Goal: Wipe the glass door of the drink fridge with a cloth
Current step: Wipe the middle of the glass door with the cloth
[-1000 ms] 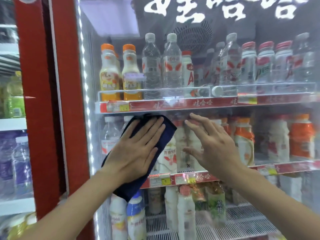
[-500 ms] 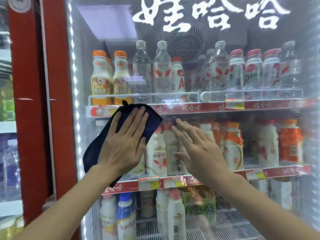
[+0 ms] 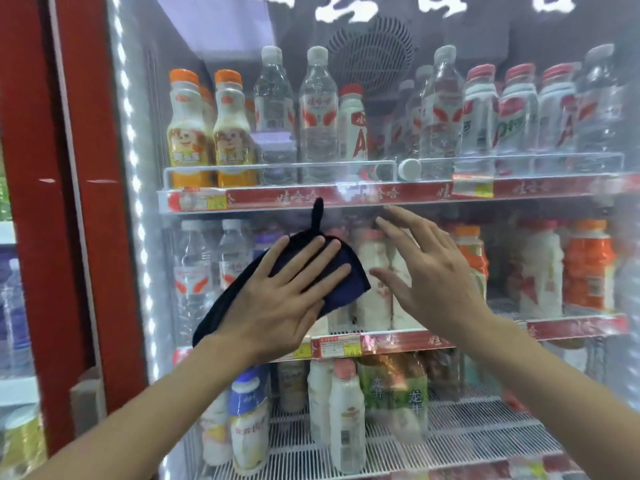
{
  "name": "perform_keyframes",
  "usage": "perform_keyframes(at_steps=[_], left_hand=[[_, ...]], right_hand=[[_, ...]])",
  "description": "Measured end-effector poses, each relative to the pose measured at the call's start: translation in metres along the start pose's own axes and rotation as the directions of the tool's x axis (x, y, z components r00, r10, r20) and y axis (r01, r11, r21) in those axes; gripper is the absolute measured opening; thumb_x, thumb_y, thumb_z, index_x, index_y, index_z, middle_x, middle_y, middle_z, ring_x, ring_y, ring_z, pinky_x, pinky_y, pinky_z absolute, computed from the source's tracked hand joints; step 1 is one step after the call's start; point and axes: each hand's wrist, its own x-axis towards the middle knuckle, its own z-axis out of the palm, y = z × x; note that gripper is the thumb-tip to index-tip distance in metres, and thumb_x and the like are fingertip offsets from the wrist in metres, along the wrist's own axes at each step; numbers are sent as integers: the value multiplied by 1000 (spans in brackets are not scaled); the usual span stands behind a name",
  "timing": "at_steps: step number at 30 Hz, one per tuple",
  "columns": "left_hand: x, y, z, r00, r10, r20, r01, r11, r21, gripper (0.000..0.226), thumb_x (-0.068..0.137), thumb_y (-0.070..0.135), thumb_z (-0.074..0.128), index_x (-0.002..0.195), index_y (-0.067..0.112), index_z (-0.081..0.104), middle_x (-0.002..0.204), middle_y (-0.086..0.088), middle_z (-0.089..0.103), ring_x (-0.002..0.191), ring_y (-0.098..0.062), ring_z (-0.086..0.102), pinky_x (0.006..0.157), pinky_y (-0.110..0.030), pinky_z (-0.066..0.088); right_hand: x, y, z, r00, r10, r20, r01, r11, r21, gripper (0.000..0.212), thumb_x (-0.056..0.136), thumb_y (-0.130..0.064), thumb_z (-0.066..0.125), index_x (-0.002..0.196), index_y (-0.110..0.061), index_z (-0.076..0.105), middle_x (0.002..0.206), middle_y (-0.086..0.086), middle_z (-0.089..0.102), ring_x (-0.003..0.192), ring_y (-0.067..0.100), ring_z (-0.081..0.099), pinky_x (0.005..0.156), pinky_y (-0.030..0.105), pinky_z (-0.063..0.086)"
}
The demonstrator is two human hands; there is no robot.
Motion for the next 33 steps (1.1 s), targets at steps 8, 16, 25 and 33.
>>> perform_keyframes(at_steps=[8,16,25,33], left_hand=[[86,-71,-25,978,-179,-102,188,979,78,57,107,34,25,162,20,19,170,-10,11,158,-27,7,125,-58,9],[32,44,6,996,-79,-31,79,997,13,57,107,37,33,162,22,23,169,-7,16,157,-24,12,126,-55,10],[125,-38,-24,976,-191,-107,198,978,61,56,108,35,23,162,23,18,170,-7,12,158,-24,9,126,-55,10],[114,28,-5,952,-271,-144,275,961,5,59,106,35,29,162,20,22,170,-8,12,158,-25,8,125,-58,12]], right_hand=[[-19,38,-11,999,43,-30,-45,997,-70,63,89,-40,72,139,-6,59,149,11,53,130,29,55,111,40,38],[-20,33,-13,999,34,-29,-35,999,-28,58,86,-27,78,137,-6,58,149,12,52,130,31,56,105,45,47],[-39,85,-31,998,63,19,-61,995,-83,60,88,-39,72,139,-13,56,152,11,48,125,34,59,102,53,50],[-43,80,-24,997,59,-42,-60,998,-16,51,93,-42,58,135,-14,59,155,8,45,131,28,52,105,49,45]])
